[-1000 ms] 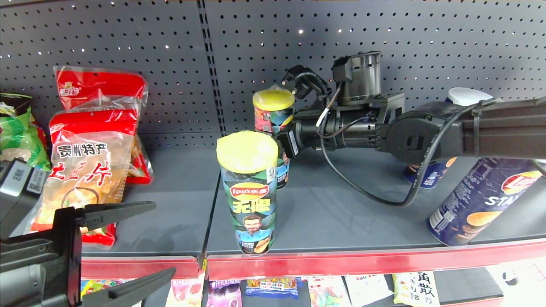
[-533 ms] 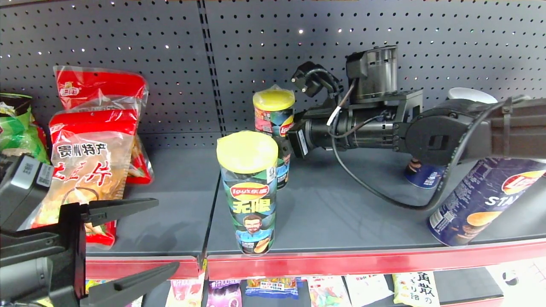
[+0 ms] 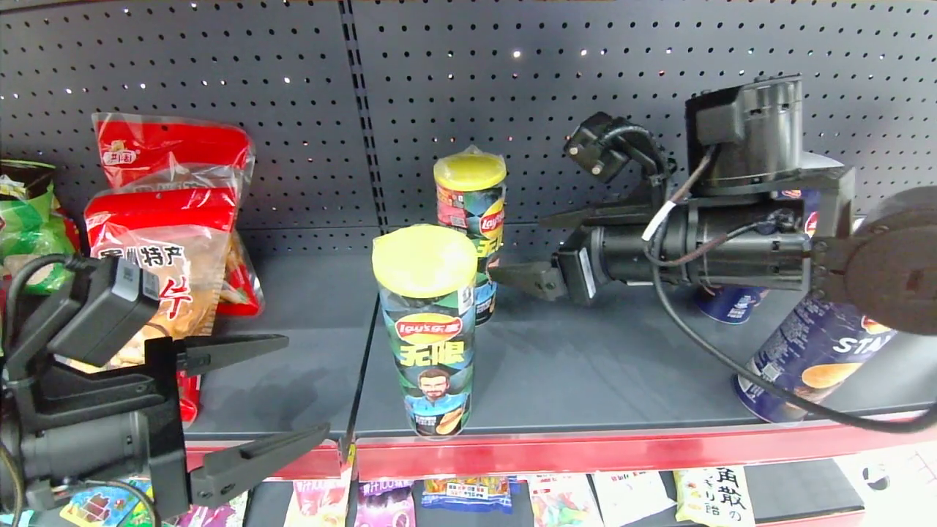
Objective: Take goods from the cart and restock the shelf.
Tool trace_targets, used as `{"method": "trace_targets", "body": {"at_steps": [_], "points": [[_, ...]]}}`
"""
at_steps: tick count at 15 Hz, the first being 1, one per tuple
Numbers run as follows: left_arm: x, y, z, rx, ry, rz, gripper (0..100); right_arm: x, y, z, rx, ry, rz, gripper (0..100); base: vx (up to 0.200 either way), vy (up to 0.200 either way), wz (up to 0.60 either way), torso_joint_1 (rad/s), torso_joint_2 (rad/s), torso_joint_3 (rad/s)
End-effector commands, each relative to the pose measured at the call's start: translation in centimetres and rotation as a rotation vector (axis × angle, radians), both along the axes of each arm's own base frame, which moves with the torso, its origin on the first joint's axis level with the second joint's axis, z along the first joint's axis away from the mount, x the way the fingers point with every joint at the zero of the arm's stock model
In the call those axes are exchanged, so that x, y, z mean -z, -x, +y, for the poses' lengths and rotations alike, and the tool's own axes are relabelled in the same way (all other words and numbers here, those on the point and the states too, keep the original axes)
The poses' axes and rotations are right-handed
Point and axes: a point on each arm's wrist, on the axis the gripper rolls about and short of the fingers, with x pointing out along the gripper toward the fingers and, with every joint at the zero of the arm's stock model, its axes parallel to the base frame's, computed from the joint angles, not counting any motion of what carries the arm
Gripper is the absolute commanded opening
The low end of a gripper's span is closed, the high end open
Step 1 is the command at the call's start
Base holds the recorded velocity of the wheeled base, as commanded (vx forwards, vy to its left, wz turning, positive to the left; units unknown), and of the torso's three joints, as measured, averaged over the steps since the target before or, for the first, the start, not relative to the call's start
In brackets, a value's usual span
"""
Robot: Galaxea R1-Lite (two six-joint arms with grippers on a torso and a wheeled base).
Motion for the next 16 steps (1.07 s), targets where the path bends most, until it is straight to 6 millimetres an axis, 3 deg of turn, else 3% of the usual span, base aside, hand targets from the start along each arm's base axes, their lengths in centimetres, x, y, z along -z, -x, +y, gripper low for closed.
{"method": "trace_targets", "body": {"at_steps": [1, 5, 9, 11, 16], "points": [[0.8, -0.9, -0.2, -0.024, -0.024, 0.040, 100, -1.3, 4.0, -2.9, 0.002, -0.022, -0.030, 100, 0.000, 0.000, 0.00, 0.000, 0.00, 0.000], [1.2, -1.5, -0.4, -0.034, -0.039, 0.063, 100, -1.1, 8.0, -5.8, -0.003, -0.031, -0.036, 100, 0.000, 0.000, 0.00, 0.000, 0.00, 0.000], [2.5, -2.8, -0.7, -0.099, -0.089, 0.103, 100, 0.8, 12.8, -9.0, -0.028, -0.027, -0.035, 100, 0.000, 0.000, 0.00, 0.000, 0.00, 0.000], [3.0, -3.4, -0.9, -0.099, -0.097, 0.121, 100, 0.4, 14.9, -9.9, -0.064, -0.060, -0.072, 100, 0.000, 0.000, 0.00, 0.000, 0.00, 0.000], [4.1, -4.2, -1.7, -0.066, -0.131, 0.156, 100, -0.6, 16.9, -11.1, -0.088, -0.115, -0.127, 100, 0.000, 0.000, 0.00, 0.000, 0.00, 0.000]]}}
